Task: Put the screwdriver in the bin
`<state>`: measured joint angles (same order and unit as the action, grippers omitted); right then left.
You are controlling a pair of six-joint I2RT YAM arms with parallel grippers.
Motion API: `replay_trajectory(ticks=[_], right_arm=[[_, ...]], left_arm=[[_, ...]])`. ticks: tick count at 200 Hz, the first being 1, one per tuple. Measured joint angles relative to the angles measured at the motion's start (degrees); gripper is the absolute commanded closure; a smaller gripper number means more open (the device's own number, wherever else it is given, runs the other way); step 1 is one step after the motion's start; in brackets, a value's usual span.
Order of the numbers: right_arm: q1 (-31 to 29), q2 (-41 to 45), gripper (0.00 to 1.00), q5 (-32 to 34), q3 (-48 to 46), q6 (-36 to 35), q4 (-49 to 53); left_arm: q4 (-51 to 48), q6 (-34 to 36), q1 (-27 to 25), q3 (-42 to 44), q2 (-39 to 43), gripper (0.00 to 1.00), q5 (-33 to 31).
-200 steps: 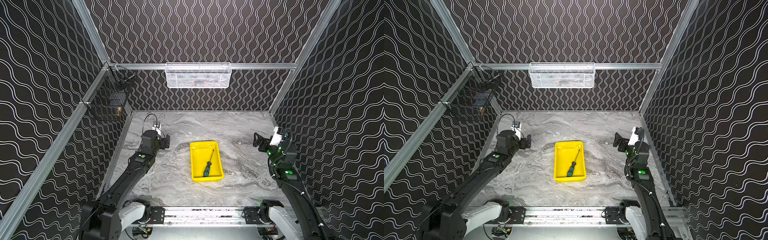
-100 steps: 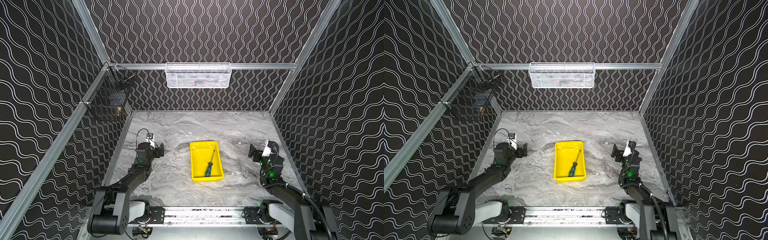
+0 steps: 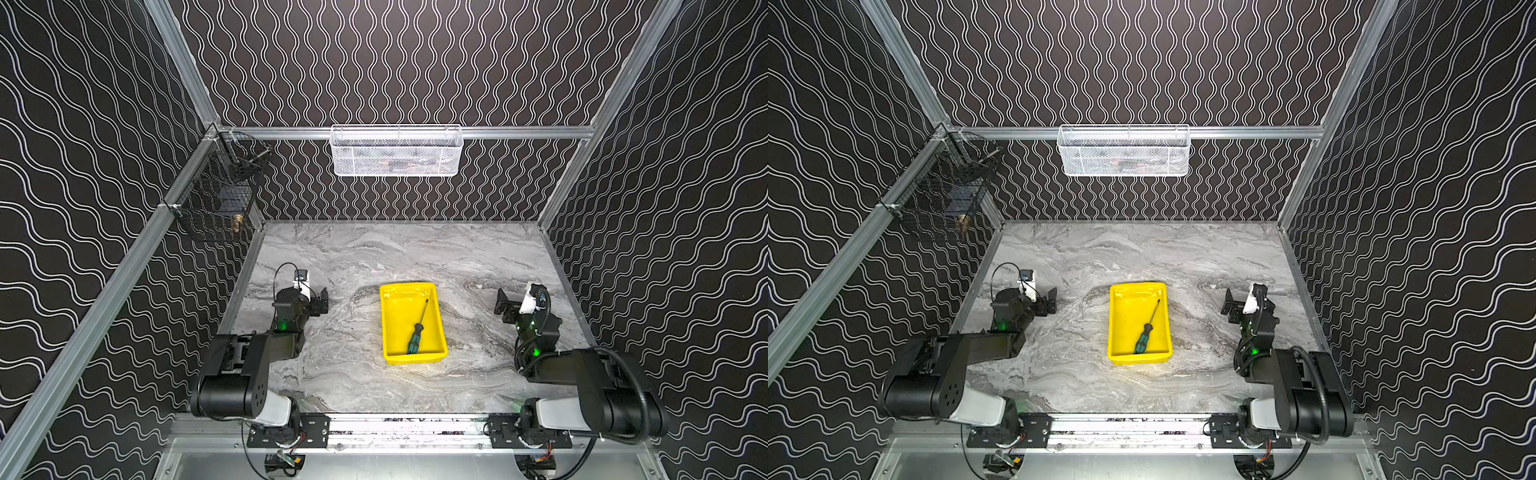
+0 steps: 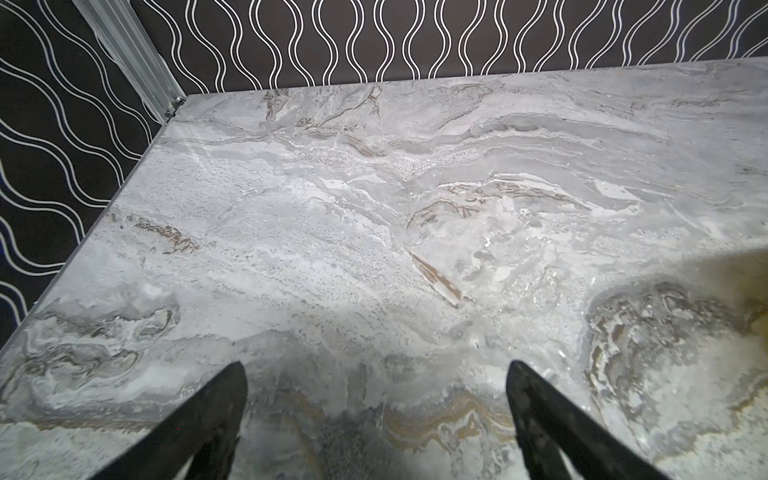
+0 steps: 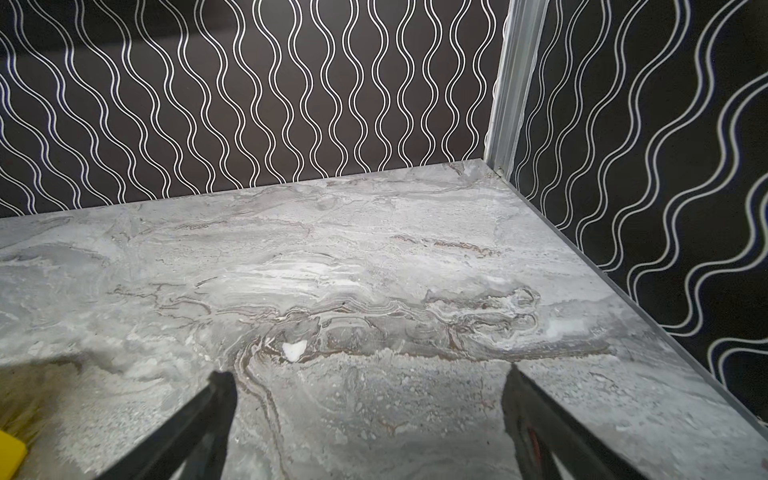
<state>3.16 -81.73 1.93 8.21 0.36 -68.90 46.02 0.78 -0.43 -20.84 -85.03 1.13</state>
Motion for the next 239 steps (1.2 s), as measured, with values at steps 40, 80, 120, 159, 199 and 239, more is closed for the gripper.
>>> replay_trajectory(ticks=[40, 80, 120, 159, 199, 239], right_arm=[[0.0, -6.2, 0.01, -0.8, 1.0, -0.3, -4.2], [0.0, -6.4, 0.01, -2.0, 6.0, -0.9, -1.0], [0.1, -6.6, 0.01, -1.5, 7.0, -0.8, 2.2], [0.1, -6.6, 0.01, -1.5, 7.0, -0.8, 2.6], [0.1, -6.6, 0.01, -1.3, 7.0, -0.8, 2.7], [0.1, -6.6, 0.01, -1.3, 7.0, -0.8, 2.7]], left_arm=[[3.5, 0.8, 0.1, -0.3, -3.2, 0.01, 1.7], [7.5, 1.0, 0.1, 0.0, -6.5, 0.01, 2.8], [11.0, 1.0, 0.1, 0.9, -9.6, 0.01, 3.0], [11.7, 1.1, 0.0, 0.2, -9.8, 0.01, 2.0], [11.7, 1.5, -0.8, 0.1, -9.9, 0.01, 0.8], [11.3, 2.4, -1.5, -0.7, -10.0, 0.01, -0.5]])
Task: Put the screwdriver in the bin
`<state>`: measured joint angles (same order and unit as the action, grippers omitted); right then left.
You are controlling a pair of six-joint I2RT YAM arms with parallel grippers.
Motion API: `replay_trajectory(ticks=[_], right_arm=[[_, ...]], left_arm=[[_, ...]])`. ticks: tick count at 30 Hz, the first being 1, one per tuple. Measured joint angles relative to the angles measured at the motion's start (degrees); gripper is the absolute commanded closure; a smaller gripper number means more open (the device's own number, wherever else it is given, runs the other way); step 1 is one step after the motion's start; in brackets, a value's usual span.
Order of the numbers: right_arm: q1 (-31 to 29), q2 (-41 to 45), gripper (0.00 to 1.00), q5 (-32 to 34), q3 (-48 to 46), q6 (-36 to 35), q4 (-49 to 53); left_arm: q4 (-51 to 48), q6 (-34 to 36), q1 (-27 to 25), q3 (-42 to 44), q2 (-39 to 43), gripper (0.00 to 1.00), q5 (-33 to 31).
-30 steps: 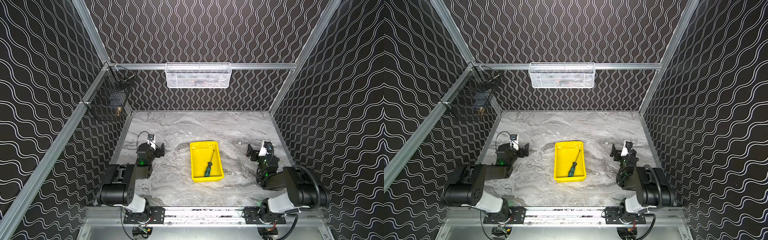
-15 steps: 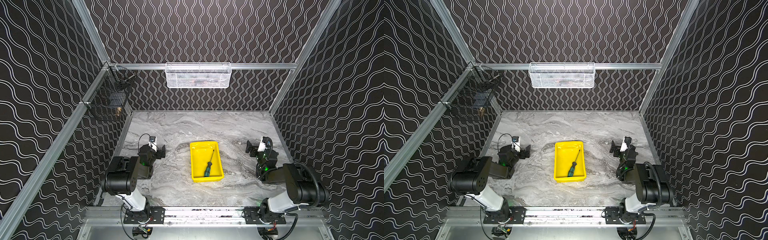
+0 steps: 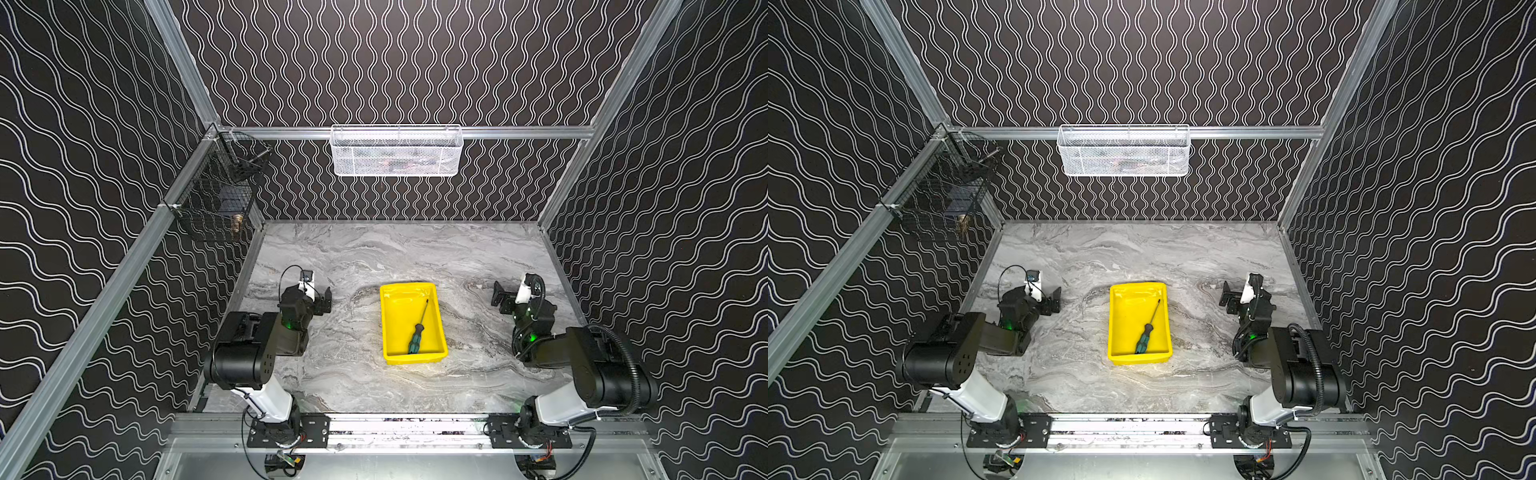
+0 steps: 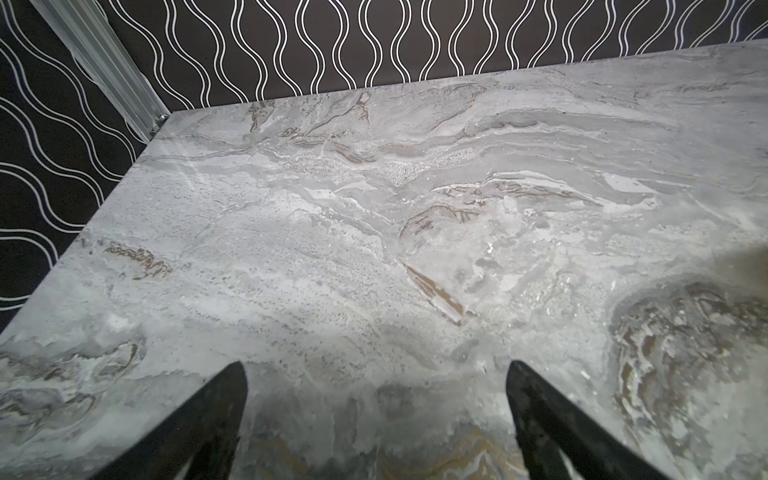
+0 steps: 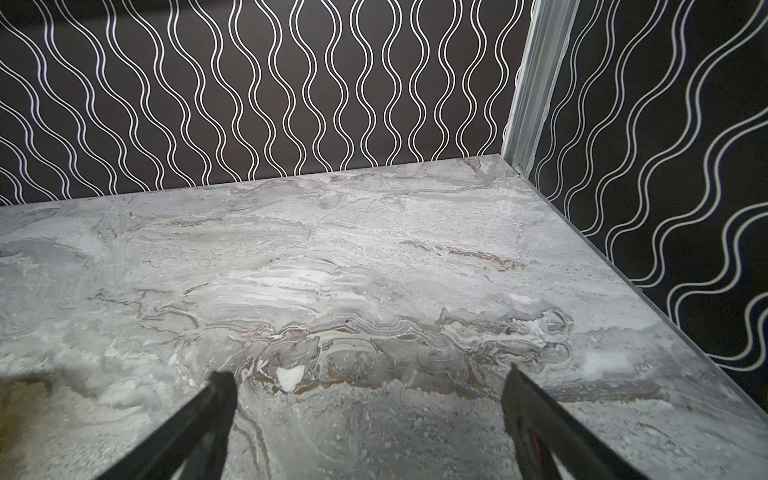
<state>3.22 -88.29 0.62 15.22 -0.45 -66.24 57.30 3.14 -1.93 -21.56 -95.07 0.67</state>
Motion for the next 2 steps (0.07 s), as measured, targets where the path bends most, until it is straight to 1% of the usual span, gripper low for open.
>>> replay_trajectory(ticks=[2], right_arm=[[0.0, 0.0, 0.01, 0.0, 0.0, 0.0, 0.0]], left_arm=[[-0.1, 0.1, 0.0, 0.0, 0.0, 0.01, -0.3]])
